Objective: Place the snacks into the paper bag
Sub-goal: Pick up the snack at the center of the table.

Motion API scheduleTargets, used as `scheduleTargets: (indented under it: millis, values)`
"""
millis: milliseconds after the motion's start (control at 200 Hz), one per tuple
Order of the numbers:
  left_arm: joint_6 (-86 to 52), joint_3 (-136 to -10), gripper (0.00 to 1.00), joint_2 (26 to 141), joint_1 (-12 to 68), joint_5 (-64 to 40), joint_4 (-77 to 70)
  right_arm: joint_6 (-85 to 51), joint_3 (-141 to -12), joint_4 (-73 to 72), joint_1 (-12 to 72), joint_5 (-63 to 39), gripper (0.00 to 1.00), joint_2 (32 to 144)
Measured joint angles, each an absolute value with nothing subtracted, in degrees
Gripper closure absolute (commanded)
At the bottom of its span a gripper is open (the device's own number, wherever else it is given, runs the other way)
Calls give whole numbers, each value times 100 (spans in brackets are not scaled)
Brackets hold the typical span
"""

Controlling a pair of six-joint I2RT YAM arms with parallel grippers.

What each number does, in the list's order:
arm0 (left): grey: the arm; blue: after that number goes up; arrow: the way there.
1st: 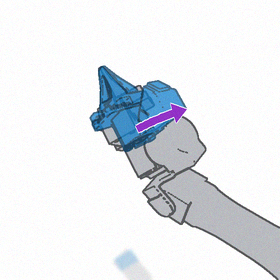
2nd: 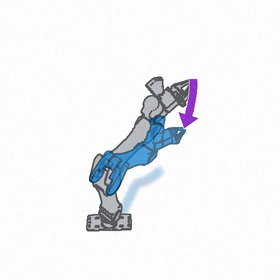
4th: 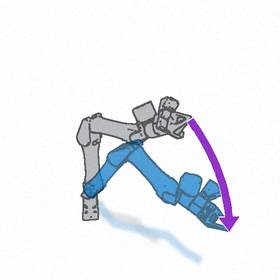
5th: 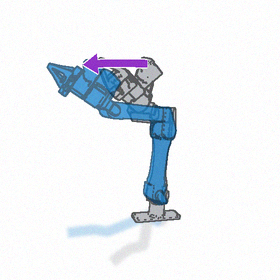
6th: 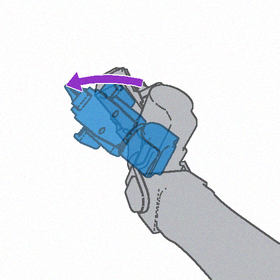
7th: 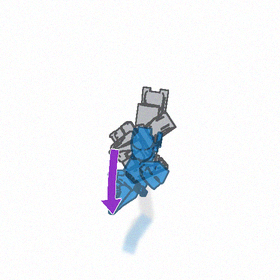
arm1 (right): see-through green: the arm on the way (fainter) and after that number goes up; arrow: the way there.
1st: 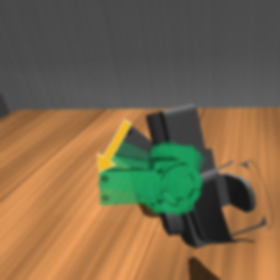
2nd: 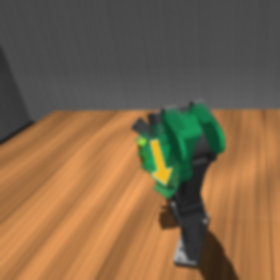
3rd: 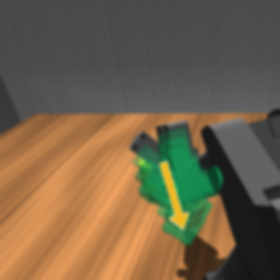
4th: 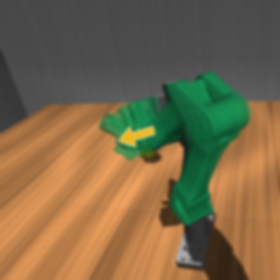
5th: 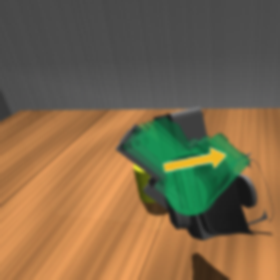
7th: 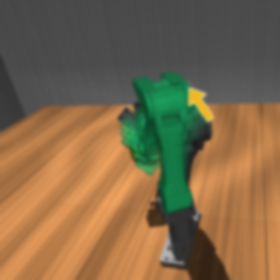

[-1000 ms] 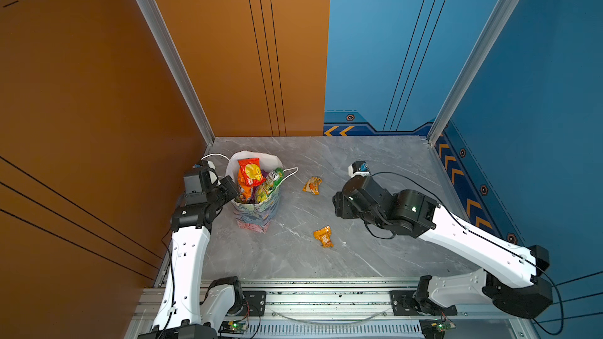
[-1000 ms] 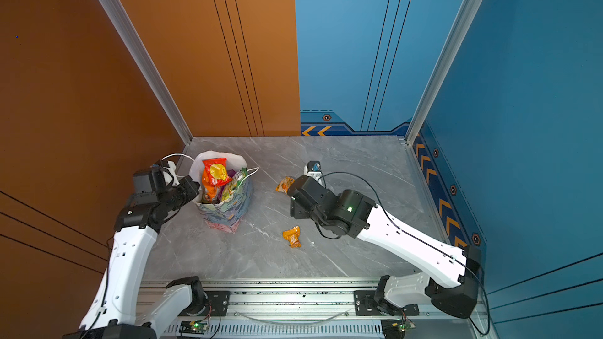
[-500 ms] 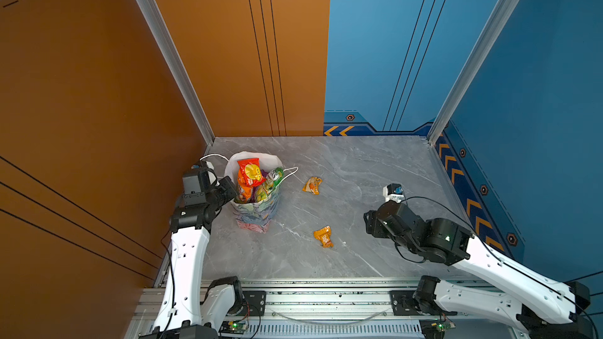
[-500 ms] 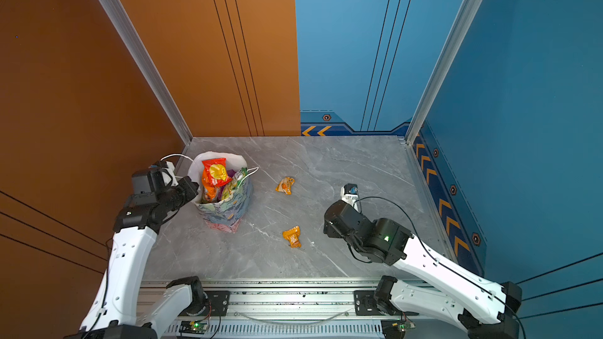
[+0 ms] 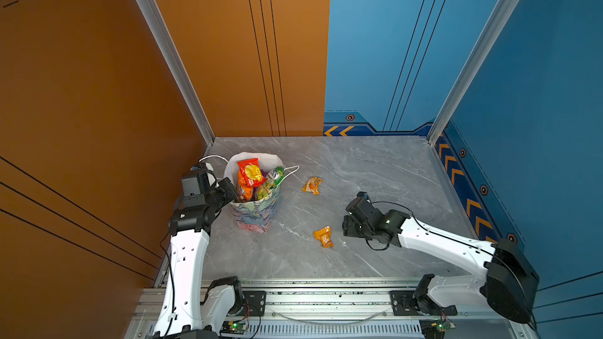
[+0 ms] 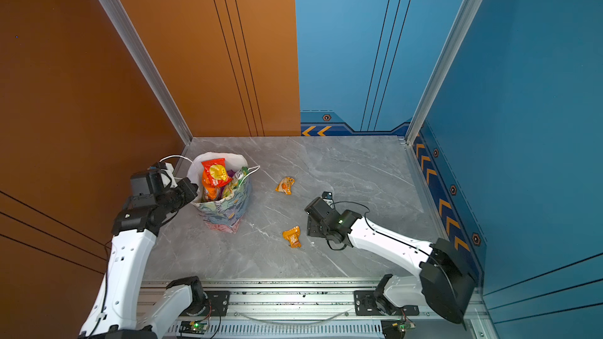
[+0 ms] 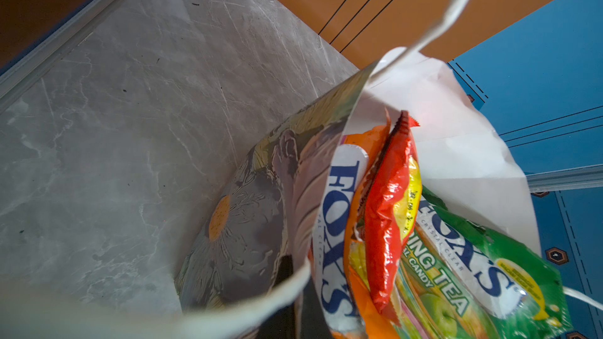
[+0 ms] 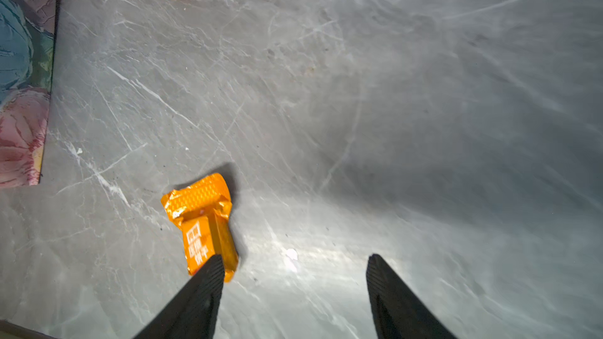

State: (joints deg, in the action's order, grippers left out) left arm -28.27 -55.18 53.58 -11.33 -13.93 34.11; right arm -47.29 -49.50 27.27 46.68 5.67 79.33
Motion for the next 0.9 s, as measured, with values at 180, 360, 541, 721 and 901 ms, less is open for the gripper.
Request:
scheduleTargets:
  millis: [180, 360, 541, 721, 901]
  values:
    - [-2829, -5518, 100, 5378, -1245, -1461, 3411, -4519, -6023, 2270, 4093, -32, 29, 9238]
    - [-2829, -5516, 100, 5382, -1354, -1549, 3417, -4344, -7185, 2130, 3745, -416, 29, 10318]
    - [-2832, -5516, 100, 5411, -1455, -1662, 3417, -4252, -8276, 2143, 3669, -755, 30, 11327]
    - [-2834, -5516, 100, 5424, -1474, -1708, 3413, -4191, -9019, 2211, 3656, -902, 31, 11985]
    - [-2834, -5516, 100, 5424, -1500, -1719, 3413, -4099, -9671, 2510, 3592, -880, 38, 12584]
